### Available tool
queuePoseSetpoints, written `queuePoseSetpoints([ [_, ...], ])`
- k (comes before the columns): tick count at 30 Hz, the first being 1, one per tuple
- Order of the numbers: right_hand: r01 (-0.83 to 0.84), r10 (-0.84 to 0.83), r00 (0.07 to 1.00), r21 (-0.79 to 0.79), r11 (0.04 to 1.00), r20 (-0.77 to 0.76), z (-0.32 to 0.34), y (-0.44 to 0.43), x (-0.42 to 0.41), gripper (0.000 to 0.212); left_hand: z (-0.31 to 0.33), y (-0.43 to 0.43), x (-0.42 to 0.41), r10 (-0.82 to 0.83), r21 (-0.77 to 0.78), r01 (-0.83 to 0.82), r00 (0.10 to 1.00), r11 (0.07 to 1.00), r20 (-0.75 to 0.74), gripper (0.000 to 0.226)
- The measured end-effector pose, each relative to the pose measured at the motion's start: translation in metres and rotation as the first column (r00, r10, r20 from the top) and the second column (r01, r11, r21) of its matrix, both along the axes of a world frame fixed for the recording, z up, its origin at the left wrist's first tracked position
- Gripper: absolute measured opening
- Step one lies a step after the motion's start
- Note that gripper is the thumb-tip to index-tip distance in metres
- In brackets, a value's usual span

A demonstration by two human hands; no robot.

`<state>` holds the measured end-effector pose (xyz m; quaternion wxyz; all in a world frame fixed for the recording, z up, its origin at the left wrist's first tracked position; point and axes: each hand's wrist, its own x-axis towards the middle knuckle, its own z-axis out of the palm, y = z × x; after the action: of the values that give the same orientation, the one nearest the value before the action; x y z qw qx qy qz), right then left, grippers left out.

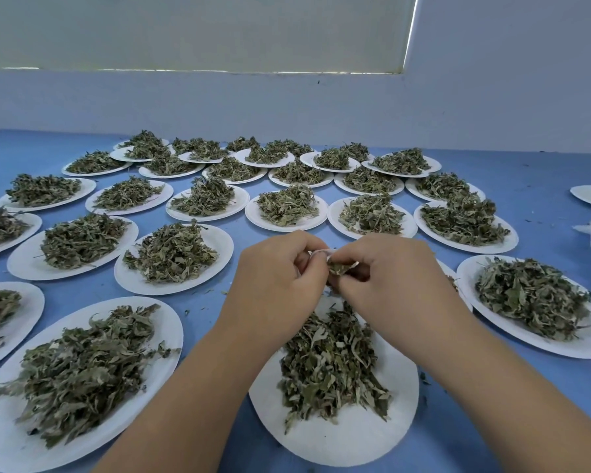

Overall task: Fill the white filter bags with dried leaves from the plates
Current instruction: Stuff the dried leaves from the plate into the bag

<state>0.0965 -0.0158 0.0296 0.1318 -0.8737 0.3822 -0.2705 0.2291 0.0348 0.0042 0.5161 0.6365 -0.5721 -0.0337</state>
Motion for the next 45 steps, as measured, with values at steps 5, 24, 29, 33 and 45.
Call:
queuePoseSetpoints([
  [5,-0.133,0.046,0.957,0.293,0.947,0.286,0.005,0.0,-0.016,0.028,0.0,0.002,0.001,-0.002,0.009,0.003,0.999,1.0,-0.053,0.014],
  [24,-0.133,0.144,0.957,-0.059,0.989,0.252,0.0,0.001,-0.006,0.019,0.001,0.003,0.001,-0.054,0.025,0.059,0.984,0.998,-0.169,0.02],
  [29,-0.136,0.135,0.947,-0.019,0.991,0.29,0.001,0.001,-0.008,0.017,0.006,0.007,-0.001,-0.126,-0.016,0.125,0.982,0.992,-0.142,0.028],
  [33,-0.167,0.145,0.917,0.028,0.986,0.371,0.008,0.003,-0.015,0.018,0.005,0.006,0.002,-0.099,-0.023,0.097,0.976,0.995,-0.193,0.026],
  [45,-0.064,-0.009,0.975,0.324,0.944,0.22,-0.001,0.003,-0.014,0.047,0.006,0.005,0.004,-0.018,-0.068,-0.005,0.944,0.998,-0.329,0.018],
])
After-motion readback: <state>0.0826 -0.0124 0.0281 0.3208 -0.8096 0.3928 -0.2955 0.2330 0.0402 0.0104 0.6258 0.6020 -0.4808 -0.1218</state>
